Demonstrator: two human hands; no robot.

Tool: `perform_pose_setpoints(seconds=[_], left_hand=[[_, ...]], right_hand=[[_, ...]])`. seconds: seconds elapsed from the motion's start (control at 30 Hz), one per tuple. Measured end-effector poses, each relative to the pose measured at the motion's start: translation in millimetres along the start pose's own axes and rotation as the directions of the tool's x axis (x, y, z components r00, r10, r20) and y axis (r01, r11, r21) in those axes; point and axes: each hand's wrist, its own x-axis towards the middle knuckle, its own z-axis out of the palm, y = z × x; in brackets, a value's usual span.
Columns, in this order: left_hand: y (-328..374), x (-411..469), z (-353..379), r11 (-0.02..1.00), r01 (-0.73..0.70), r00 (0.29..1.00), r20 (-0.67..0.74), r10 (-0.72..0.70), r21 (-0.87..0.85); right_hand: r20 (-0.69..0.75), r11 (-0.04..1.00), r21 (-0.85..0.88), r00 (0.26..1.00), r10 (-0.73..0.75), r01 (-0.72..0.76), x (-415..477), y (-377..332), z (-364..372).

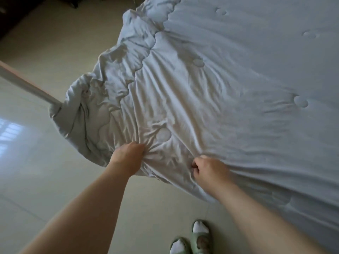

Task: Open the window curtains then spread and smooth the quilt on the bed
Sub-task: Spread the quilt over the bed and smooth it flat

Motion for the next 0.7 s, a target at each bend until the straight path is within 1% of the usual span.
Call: perform_pose_setpoints(seconds=[0.07, 0.13, 0.17, 0.27, 0.33, 0.37, 0.47, 0.5, 0.57, 0.63, 0.67, 0.7], left_hand=[[-11.9, 1.5, -13.3, 0.998, 0.033, 0.994, -0.102, -0.028, 0.048], [-29.2, 4.7, -27.1, 0.985, 0.091, 0.975, -0.216, -0.058, 0.146], [-40.6, 8.4, -34.4, 0.971, 0.131, 0.966, -0.247, -0.079, 0.202], [-73.1, 17.4, -49.1, 0.908, 0.236, 0.952, -0.268, -0.146, 0.345], [-94.9, 23.9, -55.1, 0.882, 0.249, 0.952, -0.266, -0.148, 0.400], [-105.9, 28.3, -58.0, 0.876, 0.221, 0.961, -0.251, -0.119, 0.429], [-128.3, 42.4, -65.9, 0.874, 0.069, 0.986, -0.167, 0.014, 0.480], [-133.1, 44.8, -67.1, 0.869, 0.023, 0.985, -0.158, 0.063, 0.494], [-139.2, 51.0, -68.2, 0.860, -0.072, 0.983, -0.111, 0.148, 0.506], [-141.6, 51.9, -65.1, 0.887, -0.120, 0.989, -0.027, 0.147, 0.445], [-147.5, 48.9, -61.1, 0.911, -0.126, 0.992, 0.021, 0.128, 0.392], [-154.1, 43.4, -57.2, 0.943, -0.116, 0.993, 0.071, 0.099, 0.311]], right_hand=[[-0.056, 0.998, 0.051, 0.998, -0.035, 0.038, 13.9, -16.0, -14.5], [-0.077, 0.993, 0.070, 0.993, -0.089, 0.095, 27.0, -34.4, -24.5], [-0.086, 0.990, 0.077, 0.990, -0.114, 0.121, 34.9, -43.9, -27.5], [-0.080, 0.982, 0.118, 0.987, -0.140, 0.149, 51.2, -70.5, -27.9], [-0.078, 0.980, 0.103, 0.984, -0.161, 0.169, 64.2, -92.7, -22.9], [-0.090, 0.981, 0.104, 0.983, -0.157, 0.166, 70.4, -104.8, -18.6], [-0.097, 0.992, 0.090, 0.992, -0.083, 0.091, 88.1, -135.0, -2.2], [-0.106, 0.997, 0.060, 0.994, -0.042, 0.049, 94.0, -143.9, 4.7], [-0.157, 0.993, 0.059, 0.981, 0.110, -0.102, 104.3, -161.9, 9.4], [-0.144, 0.964, 0.125, 0.957, 0.254, -0.237, 111.4, -173.2, 8.9], [-0.112, 0.955, 0.144, 0.954, 0.277, -0.261, 113.5, -180.2, 10.4], [-0.079, 0.956, 0.138, 0.959, 0.271, -0.259, 113.8, -187.0, 12.5]])
